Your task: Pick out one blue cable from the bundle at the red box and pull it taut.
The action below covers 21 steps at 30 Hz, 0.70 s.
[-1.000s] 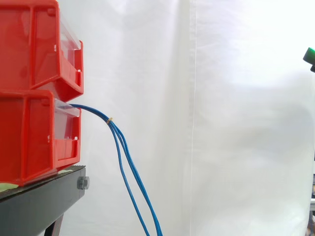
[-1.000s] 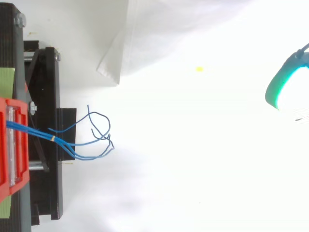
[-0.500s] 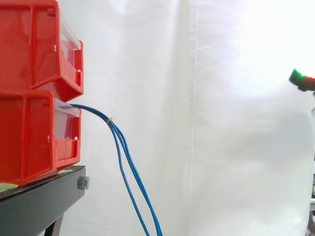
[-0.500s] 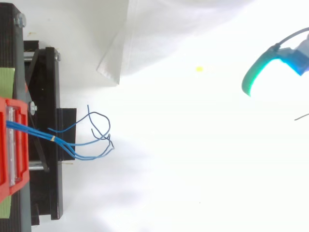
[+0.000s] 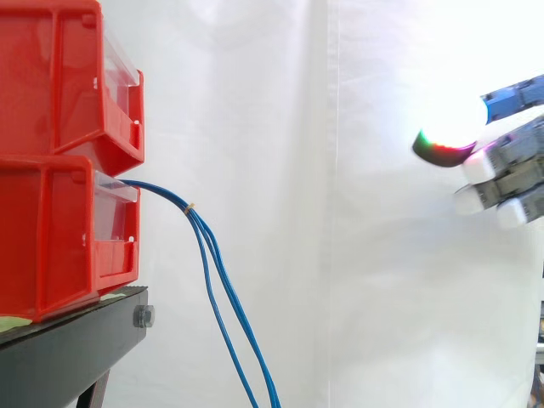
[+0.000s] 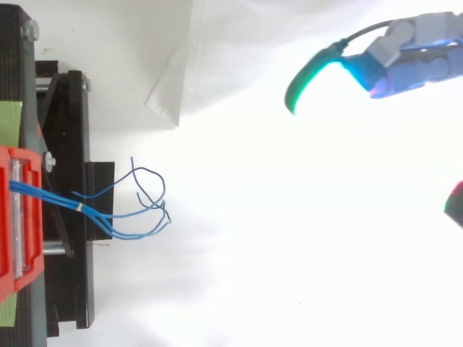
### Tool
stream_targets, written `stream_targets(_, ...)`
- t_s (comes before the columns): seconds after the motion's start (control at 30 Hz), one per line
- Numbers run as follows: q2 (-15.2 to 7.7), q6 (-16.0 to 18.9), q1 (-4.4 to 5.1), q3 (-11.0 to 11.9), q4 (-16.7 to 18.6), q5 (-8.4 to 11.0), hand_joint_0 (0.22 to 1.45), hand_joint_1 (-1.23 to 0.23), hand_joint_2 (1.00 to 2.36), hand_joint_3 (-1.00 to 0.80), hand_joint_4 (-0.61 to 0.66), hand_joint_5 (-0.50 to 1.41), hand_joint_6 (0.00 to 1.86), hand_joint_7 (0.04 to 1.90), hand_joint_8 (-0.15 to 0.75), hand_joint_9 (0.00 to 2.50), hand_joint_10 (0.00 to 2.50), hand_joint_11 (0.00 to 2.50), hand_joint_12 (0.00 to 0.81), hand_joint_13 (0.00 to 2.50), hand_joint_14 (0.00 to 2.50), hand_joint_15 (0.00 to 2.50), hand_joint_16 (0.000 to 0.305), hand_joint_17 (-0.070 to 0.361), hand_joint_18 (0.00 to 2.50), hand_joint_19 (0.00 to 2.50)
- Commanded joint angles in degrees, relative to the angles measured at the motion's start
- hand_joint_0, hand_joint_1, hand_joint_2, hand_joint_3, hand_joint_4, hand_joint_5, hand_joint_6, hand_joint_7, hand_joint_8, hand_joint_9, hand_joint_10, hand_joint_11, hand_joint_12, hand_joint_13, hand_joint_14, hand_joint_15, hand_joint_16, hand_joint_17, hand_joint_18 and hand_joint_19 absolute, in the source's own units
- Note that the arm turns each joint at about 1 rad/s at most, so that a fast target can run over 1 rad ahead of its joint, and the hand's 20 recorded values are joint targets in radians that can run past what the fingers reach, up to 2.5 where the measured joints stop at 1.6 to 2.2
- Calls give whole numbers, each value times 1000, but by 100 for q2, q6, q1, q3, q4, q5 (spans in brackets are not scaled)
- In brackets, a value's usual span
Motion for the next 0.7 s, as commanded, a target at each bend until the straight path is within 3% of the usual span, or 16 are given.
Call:
stream_targets(0.0,-265,-31,-2,260,-31,34,520,-626,1000,-500,191,-207,502,716,244,625,12,273,340,446,6,158,53,120,391,300)
stream_targets(0.2,-687,-31,6,453,75,157,523,-625,1000,-500,191,-205,502,721,246,634,10,277,343,460,7,168,53,118,393,307)
stream_targets(0.33,-801,-31,6,550,136,183,525,-624,1000,-500,195,-204,502,719,243,650,11,299,341,483,7,187,52,117,403,315)
stream_targets(0.53,-1267,-31,6,901,242,183,527,-622,1000,-500,196,-203,502,721,241,662,11,303,338,507,8,206,52,117,417,320)
stream_targets(0.57,-1487,-31,6,1086,330,174,527,-622,1000,-500,193,-202,502,719,241,662,11,303,338,507,9,203,52,116,419,327)
stream_targets(0.67,-1627,-31,6,1183,382,157,528,-620,1000,-500,195,-202,502,720,240,666,13,304,338,517,8,212,52,116,423,327)
